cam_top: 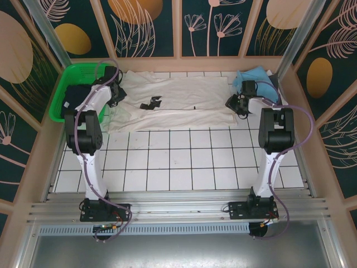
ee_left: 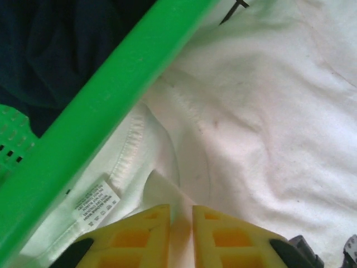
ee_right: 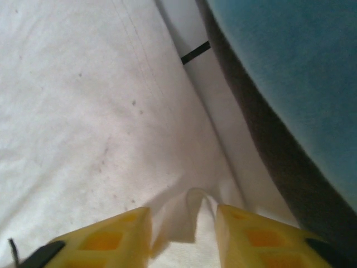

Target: Fold and stack the t-shirts

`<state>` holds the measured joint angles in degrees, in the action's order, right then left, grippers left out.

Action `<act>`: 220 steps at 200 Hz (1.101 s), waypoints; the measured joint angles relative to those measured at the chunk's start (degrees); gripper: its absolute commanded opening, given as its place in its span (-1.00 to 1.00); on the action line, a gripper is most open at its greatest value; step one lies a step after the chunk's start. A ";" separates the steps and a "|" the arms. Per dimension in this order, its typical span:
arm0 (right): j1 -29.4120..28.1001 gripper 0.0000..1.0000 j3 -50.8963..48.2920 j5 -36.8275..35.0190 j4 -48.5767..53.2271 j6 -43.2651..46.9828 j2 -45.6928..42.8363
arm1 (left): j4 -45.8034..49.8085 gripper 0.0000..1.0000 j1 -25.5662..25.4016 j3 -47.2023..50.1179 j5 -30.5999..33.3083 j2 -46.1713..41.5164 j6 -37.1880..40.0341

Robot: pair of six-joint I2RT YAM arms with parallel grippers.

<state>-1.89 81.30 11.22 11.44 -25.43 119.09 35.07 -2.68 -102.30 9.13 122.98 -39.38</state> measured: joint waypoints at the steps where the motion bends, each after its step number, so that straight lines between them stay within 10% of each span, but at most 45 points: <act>1: -0.07 -0.21 -0.09 -0.13 0.00 0.11 -0.13 | 0.02 -0.18 0.00 -0.07 0.00 0.00 -0.35; 77: -13.90 -0.33 -7.21 -1.92 -2.86 0.70 -8.04 | -1.68 -0.03 -1.46 1.64 -4.17 -4.98 1.49; 127: -12.07 -0.36 1.14 -3.82 0.83 1.68 1.68 | -9.46 -0.07 -8.94 20.94 -8.04 -15.34 1.90; 220: -11.61 -0.28 15.96 -6.08 5.51 2.80 11.39 | -13.51 -0.06 -7.89 37.51 -4.50 -16.57 2.36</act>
<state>-13.50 97.25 5.15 16.95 -22.63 130.47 21.56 -10.57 -64.79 4.62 106.41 -37.01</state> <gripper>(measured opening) 0.335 0.472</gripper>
